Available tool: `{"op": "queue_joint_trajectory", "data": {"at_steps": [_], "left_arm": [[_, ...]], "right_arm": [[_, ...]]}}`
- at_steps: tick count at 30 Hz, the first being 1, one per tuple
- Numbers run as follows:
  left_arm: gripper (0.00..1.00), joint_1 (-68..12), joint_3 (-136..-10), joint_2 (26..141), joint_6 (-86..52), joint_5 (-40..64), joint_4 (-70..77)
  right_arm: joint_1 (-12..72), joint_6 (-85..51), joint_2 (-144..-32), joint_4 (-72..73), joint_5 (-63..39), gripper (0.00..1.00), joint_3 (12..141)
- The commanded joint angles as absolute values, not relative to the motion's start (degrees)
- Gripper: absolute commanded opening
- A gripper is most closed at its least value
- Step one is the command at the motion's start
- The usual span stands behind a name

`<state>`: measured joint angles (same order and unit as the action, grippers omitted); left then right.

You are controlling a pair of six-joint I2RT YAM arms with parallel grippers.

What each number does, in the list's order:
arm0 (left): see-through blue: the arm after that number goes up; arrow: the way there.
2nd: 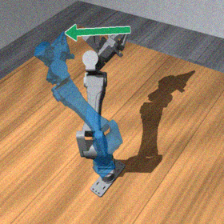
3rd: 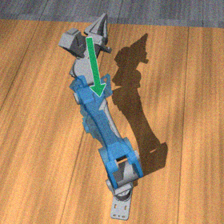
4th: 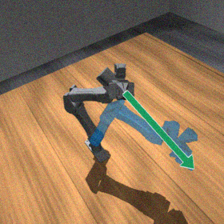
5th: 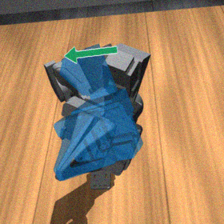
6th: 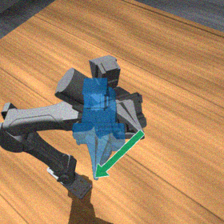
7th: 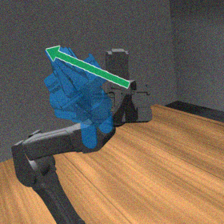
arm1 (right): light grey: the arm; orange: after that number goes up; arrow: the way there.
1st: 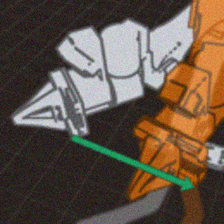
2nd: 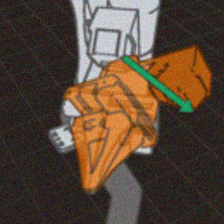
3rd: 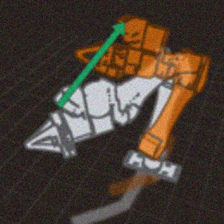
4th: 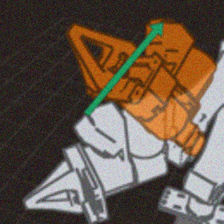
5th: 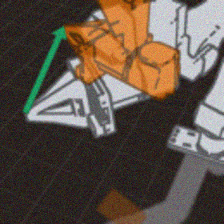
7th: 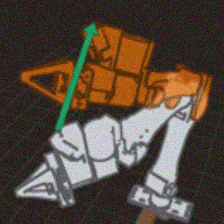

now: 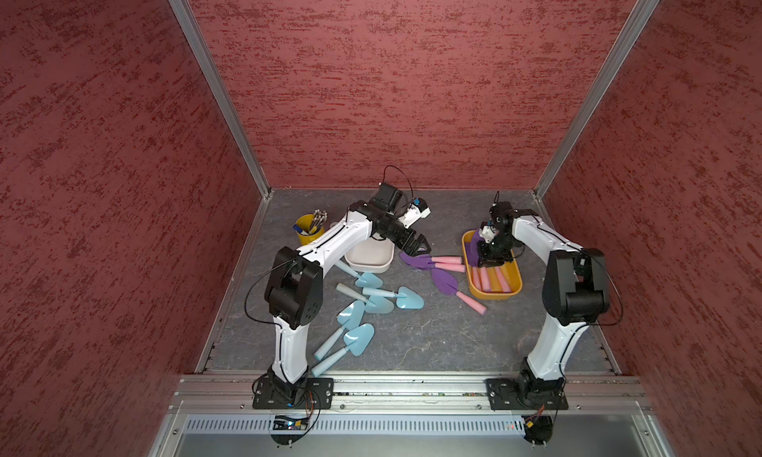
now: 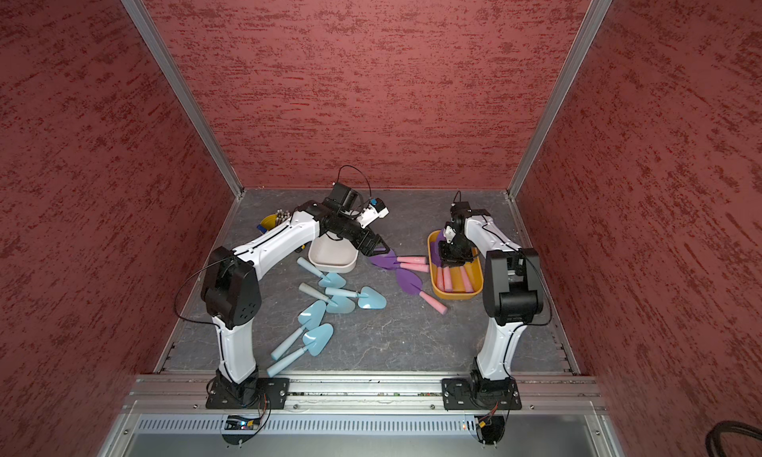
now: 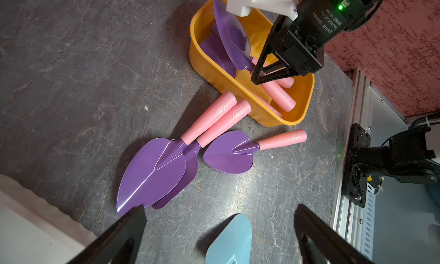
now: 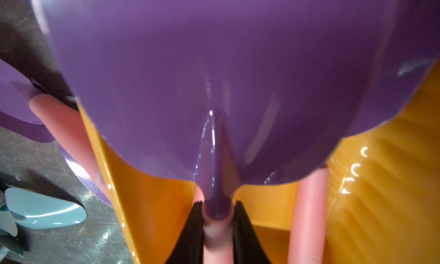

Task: Sort the small shovels by color and place them into the storage box
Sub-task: Place the shovel in the storage box.

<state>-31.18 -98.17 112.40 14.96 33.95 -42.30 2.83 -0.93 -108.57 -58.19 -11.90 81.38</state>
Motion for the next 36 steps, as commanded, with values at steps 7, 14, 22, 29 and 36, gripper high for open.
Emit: {"op": "queue_joint_trajectory", "data": {"at_steps": [7, 14, 22, 29, 36], "left_arm": [[1.0, -31.1, -98.1, 112.1, 14.9, 34.1, -41.0], [1.0, -31.2, -98.0, 112.0, 14.9, 34.0, -41.2], [1.0, -31.3, -97.7, 111.6, 15.1, 33.8, -41.2], [1.0, -31.4, -97.5, 111.4, 15.1, 33.8, -41.2], [1.0, -31.4, -97.3, 111.1, 15.2, 33.8, -41.1]], "right_arm": [[2.9, -1.8, -111.2, -55.7, -16.2, 0.0, 82.4], [2.9, -1.5, -112.6, -55.0, -17.5, 0.04, 82.2], [3.0, -1.6, -112.5, -54.1, -18.1, 0.17, 81.8], [3.0, -2.2, -111.1, -53.4, -19.5, 0.27, 81.9], [2.9, -2.5, -110.3, -53.8, -19.5, 0.36, 81.9]]}}
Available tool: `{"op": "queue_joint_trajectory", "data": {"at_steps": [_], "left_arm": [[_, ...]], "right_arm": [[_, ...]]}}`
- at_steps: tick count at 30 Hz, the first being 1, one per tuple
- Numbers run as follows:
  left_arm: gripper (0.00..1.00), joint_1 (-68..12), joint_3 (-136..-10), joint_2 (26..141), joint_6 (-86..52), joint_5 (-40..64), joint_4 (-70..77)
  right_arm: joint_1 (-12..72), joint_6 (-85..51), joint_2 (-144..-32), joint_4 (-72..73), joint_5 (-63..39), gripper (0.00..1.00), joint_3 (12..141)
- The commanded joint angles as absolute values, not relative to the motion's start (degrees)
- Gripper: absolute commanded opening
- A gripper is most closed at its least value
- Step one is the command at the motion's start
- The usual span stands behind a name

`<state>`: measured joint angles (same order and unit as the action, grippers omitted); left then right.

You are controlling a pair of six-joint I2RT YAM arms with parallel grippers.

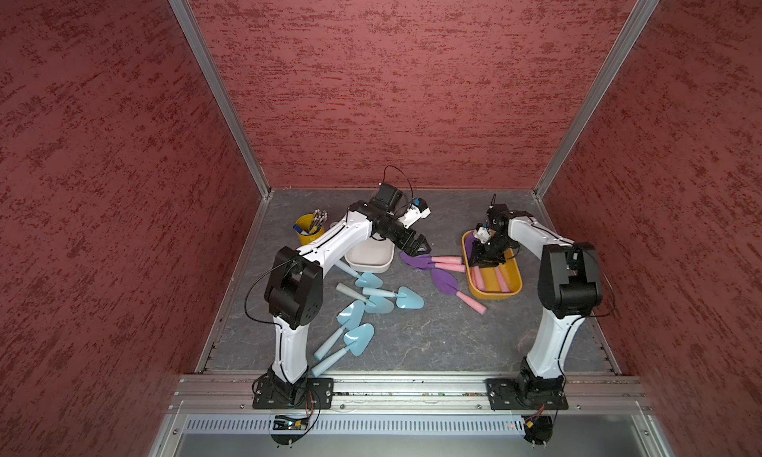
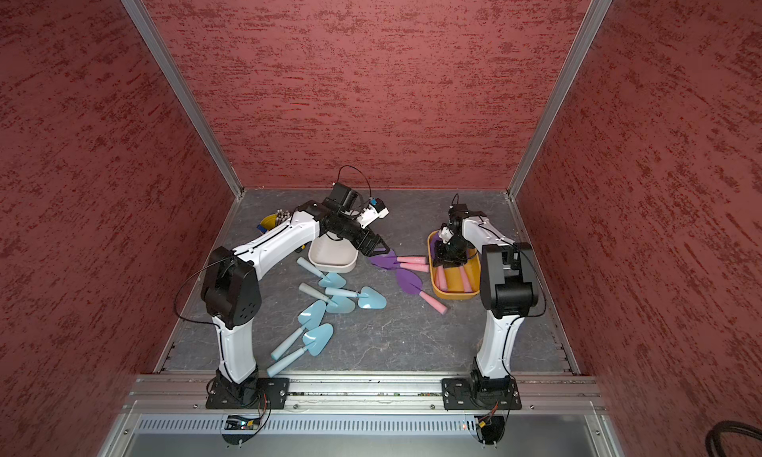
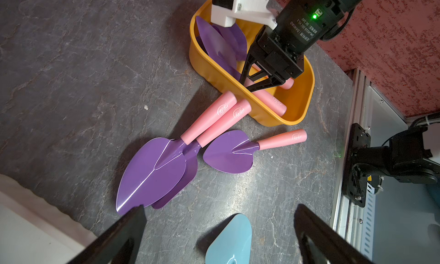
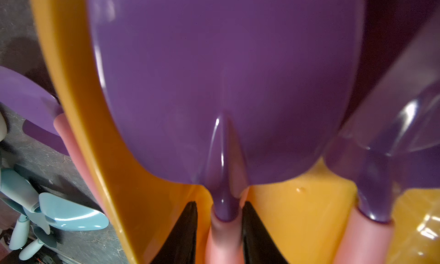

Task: Sort the small shovels by color and place them into the storage box
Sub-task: Place the shovel in the storage box.

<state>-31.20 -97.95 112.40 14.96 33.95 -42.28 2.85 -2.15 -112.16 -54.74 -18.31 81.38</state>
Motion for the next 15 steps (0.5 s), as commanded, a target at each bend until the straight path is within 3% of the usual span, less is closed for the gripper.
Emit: {"op": "queue_joint_trajectory", "data": {"at_steps": [1, 15], "left_arm": [[1.0, -31.4, -97.1, 111.0, 15.2, 33.8, -41.1], [1.0, -31.4, -95.9, 110.1, 15.3, 33.8, -40.6]], "right_arm": [[2.9, -2.6, -110.1, -54.0, -19.4, 0.36, 81.9], [2.6, -3.5, -106.5, -56.8, -16.8, 0.38, 81.9]]}}
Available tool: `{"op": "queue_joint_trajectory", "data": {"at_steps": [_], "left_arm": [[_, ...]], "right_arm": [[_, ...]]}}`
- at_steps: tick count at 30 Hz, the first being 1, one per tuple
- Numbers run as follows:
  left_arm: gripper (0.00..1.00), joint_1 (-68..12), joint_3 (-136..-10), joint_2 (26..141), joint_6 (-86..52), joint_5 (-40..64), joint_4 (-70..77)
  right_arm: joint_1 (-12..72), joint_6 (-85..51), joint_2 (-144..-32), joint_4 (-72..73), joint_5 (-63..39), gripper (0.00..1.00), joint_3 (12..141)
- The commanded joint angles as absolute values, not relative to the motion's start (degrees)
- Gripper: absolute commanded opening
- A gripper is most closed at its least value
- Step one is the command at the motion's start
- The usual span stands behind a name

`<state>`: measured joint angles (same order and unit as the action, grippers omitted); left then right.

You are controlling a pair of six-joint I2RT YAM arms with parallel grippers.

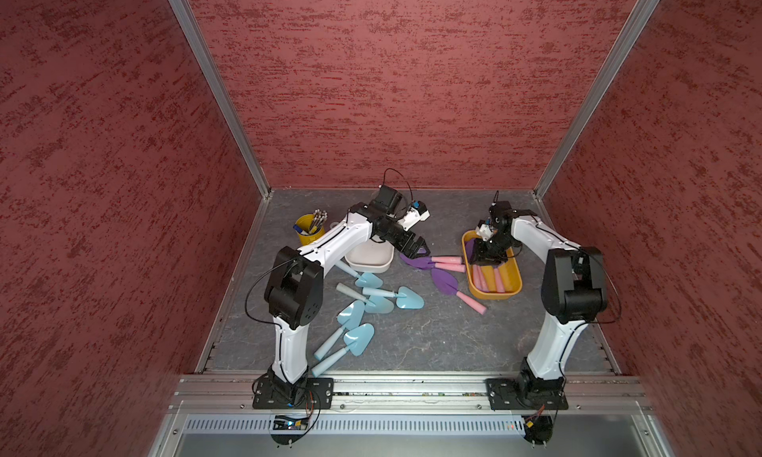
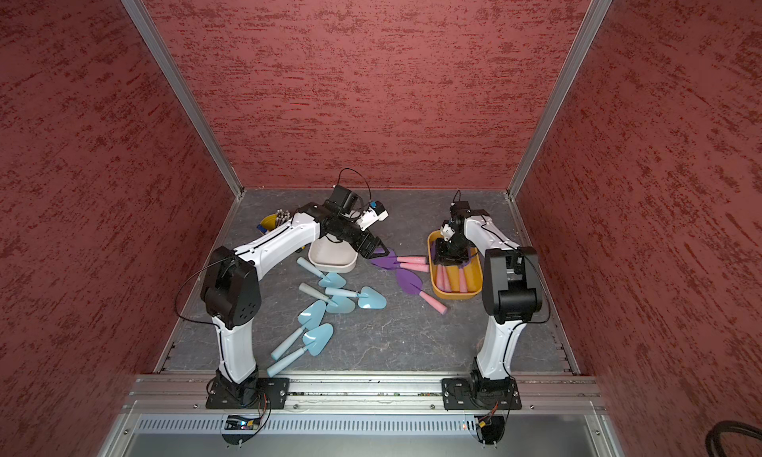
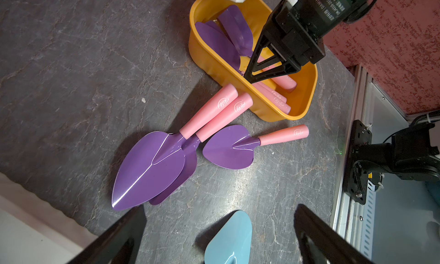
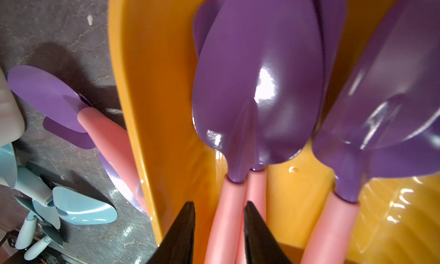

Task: Sort the small shovels by color and place them into the storage box
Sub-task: Place the shovel in the storage box, then pick up the shovel from the center of the board.

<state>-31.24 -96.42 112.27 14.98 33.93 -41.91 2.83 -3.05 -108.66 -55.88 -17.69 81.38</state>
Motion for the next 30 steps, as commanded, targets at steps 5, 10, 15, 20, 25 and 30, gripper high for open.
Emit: {"op": "queue_joint_trajectory", "data": {"at_steps": [5, 10, 15, 20, 25, 30], "left_arm": [[1.0, -31.5, -95.6, 109.8, 15.3, 33.9, -40.7], [1.0, -31.5, -95.4, 109.2, 15.3, 33.9, -40.6], [1.0, -31.5, -95.5, 108.6, 15.3, 34.0, -40.8], [1.0, -31.5, -95.7, 107.5, 15.7, 34.1, -41.7], [1.0, -30.9, -95.2, 105.1, 17.8, 34.4, -44.5], [1.0, -29.5, -93.1, 101.0, 20.0, 35.5, -47.9]], "right_arm": [[2.6, -3.4, -104.6, -57.1, -16.3, 0.39, 82.0], [2.6, -2.6, -101.9, -57.6, -14.6, 0.39, 81.9], [2.7, -2.1, -98.9, -58.6, -13.1, 0.4, 82.2], [3.5, -1.0, -95.0, -58.8, -13.2, 0.4, 82.0], [6.7, 2.1, -90.8, -59.7, -12.0, 0.39, 81.7], [11.1, 3.8, -86.8, -60.9, -11.0, 0.37, 80.5]]}}
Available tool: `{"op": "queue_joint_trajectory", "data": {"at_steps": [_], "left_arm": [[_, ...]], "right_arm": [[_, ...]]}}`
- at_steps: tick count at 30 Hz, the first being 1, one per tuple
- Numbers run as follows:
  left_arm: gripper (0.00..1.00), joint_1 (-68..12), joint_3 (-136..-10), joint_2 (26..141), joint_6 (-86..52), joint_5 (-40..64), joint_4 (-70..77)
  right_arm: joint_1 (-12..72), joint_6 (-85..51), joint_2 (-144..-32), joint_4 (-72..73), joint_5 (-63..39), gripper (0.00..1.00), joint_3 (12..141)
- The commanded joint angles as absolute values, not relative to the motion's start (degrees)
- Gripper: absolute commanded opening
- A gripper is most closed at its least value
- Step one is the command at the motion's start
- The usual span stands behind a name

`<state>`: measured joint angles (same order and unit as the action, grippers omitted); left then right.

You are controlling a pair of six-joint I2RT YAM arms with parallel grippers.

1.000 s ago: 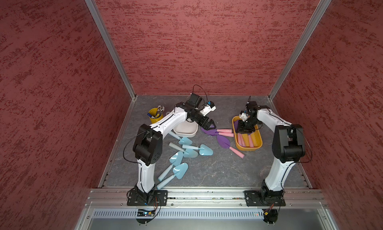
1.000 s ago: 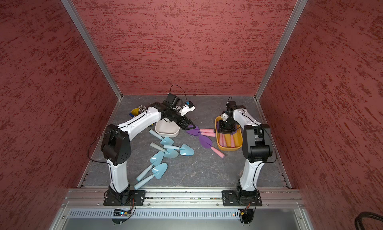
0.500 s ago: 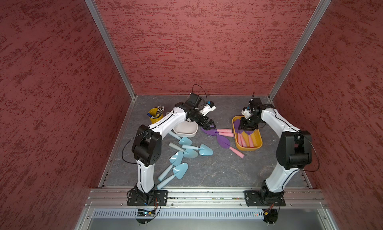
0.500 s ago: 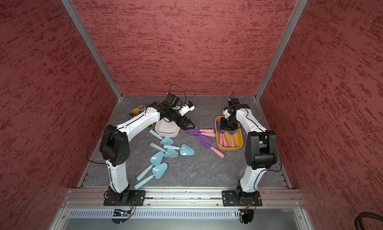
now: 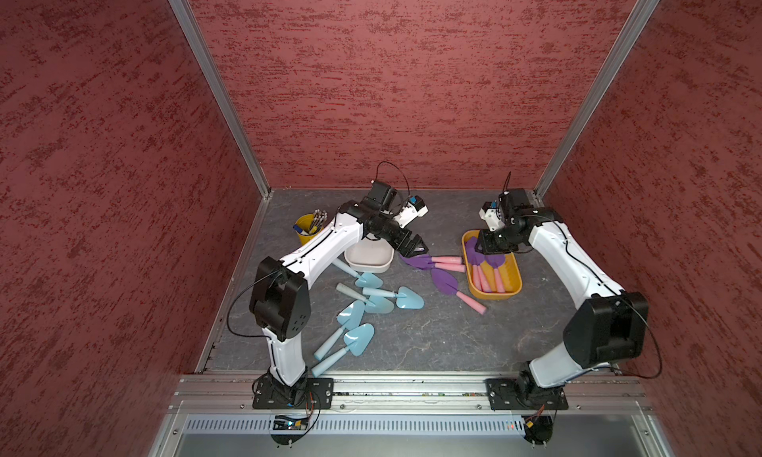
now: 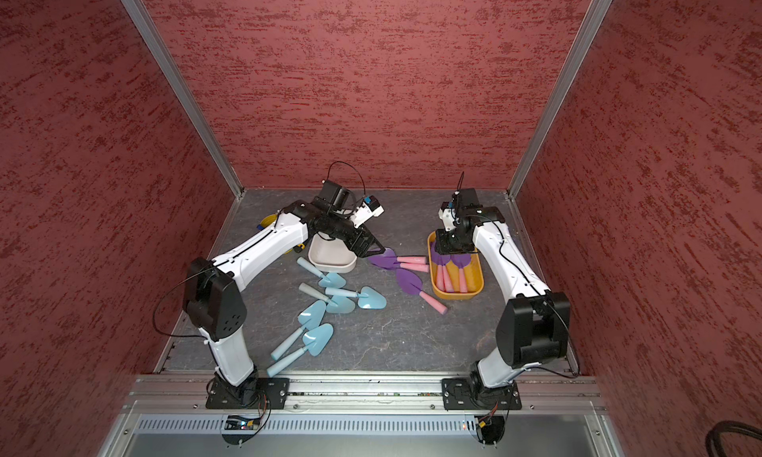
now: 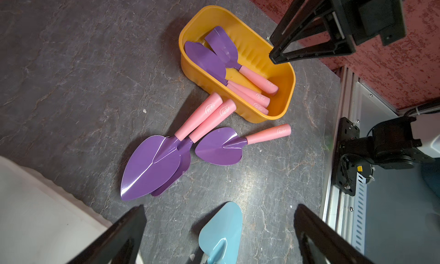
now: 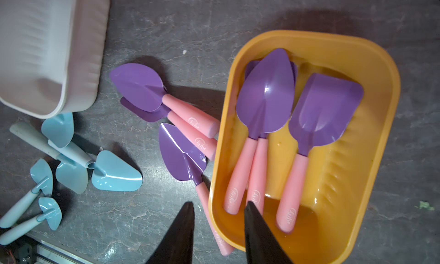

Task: Sort the small shovels by color and place them into the storage box
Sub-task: Pick up the shovel from the center of the board.

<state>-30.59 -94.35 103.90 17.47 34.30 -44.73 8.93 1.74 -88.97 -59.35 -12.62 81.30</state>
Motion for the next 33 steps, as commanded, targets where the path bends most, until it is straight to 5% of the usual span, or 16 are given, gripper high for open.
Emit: {"op": "queue_joint_trajectory", "data": {"at_steps": [1, 19, 33], "left_arm": [[1.0, -29.1, -92.6, 100.2, 20.6, 35.7, -48.7], [1.0, -18.3, -71.6, 83.2, 28.4, 42.4, -52.1], [1.0, -17.4, -62.9, 81.9, 28.4, 48.2, -47.5]], "right_arm": [[11.9, 4.0, -86.2, -60.9, -10.8, 0.37, 80.2], [25.6, 10.7, -92.5, -72.2, -4.0, 0.35, 81.6], [29.1, 10.3, -98.2, -68.4, -0.5, 0.35, 75.0]]}}
